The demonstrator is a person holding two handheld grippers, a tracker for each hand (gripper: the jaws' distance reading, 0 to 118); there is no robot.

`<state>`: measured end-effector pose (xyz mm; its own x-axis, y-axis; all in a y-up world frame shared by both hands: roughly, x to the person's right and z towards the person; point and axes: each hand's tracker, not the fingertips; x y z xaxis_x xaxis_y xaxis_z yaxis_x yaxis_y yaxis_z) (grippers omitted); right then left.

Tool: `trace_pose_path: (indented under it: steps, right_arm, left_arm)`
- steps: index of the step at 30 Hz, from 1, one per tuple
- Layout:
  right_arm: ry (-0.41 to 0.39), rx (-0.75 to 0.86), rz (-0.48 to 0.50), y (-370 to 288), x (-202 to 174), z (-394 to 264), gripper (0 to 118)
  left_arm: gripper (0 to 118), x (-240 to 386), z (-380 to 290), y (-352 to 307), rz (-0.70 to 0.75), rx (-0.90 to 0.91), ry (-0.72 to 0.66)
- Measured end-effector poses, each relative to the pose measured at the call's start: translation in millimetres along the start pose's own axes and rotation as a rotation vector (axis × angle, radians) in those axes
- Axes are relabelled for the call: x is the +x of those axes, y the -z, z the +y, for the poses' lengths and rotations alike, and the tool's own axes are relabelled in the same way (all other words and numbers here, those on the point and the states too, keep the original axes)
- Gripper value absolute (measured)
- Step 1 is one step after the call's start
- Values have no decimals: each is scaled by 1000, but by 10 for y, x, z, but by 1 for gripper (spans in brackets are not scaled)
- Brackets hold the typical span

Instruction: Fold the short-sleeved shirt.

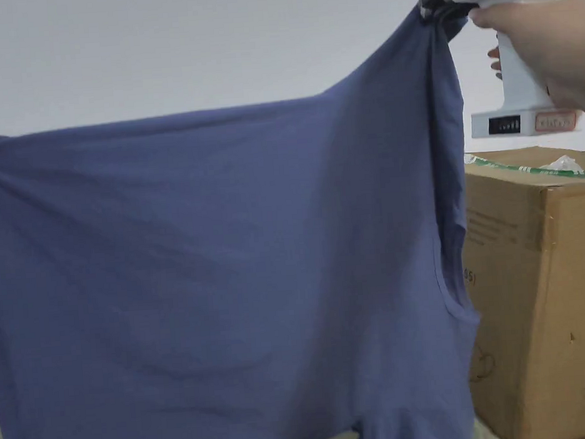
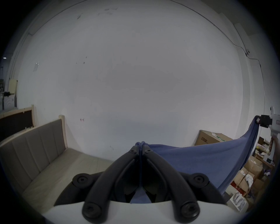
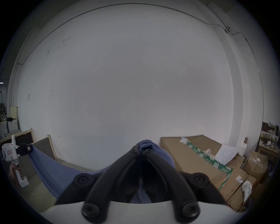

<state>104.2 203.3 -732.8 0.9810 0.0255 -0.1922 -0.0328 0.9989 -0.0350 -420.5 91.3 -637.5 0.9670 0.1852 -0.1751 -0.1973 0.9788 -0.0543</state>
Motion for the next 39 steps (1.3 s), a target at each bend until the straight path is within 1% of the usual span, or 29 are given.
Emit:
trace_pose_path:
  steps: [3, 6, 8, 9, 10, 11, 12, 14, 15, 16, 18, 21, 23, 26, 27, 30, 34, 39]
  right_arm:
    - [-5, 4, -16, 39, -61, -140, 0]
    - [4, -42, -17, 248, -50, -556, 0]
    - [18, -119, -10, 377, -53, -1025, 0]
    - [26, -160, -16, 430, -65, -1339, 0]
    - [33, -214, -2, 481, -68, -1703, 0]
    - [50, -265, 12, 502, -69, -2049, 0]
    - [74, -313, 7, 489, -80, -2434, 0]
    - [149, -442, 35, 437, -48, -3209, 0]
    - [175, -513, 45, 347, -51, -3596, 0]
    - [184, -590, 69, 205, -46, -3983, 0]
    - [157, -729, 80, -58, 10, -4604, 0]
    - [137, -871, 118, -706, 80, -5257, 0]
    - [99, -941, 155, -1186, 112, -5461, 0]
    - [99, -982, 185, -1877, 243, -5532, 0]
    - [95, -993, 186, -2093, 290, -5522, 0]
    - [79, -1067, 226, -2644, 396, -5490, 0]
    - [75, -1144, 252, -3200, 500, -5567, 0]
    - [24, -1215, 239, -3556, 563, -5691, 0]
  left_arm:
    - [2, 40, -44, 299, 16, 2, 36]
    - [2, 46, -346, 523, 22, -35, 50]
    - [2, 3, -702, 683, 40, -110, 47]
    - [2, -36, -939, 728, 36, -159, 29]
    - [2, -68, -1231, 752, 36, -206, 8]
    - [2, -97, -1502, 765, 32, -257, -9]
    - [2, -127, -1801, 753, 22, -314, -25]
    - [2, -136, -2421, 540, 11, -428, -15]
    - [2, -165, -2732, 436, -1, -481, -15]
    - [2, -200, -3028, 301, -9, -548, -15]
    - [2, -309, -3497, -36, -31, -640, -48]
    - [2, -468, -3998, -564, -43, -765, -30]
    - [2, -513, -4198, -986, -49, -820, -5]
    - [2, -656, -4318, -1518, -76, -867, 27]
    - [2, -667, -4311, -1702, -79, -879, 45]
    - [2, -750, -4247, -2158, -102, -885, 67]
    - [2, -817, -4271, -2671, -111, -912, 118]
    - [2, -836, -4355, -2984, -136, -996, 135]
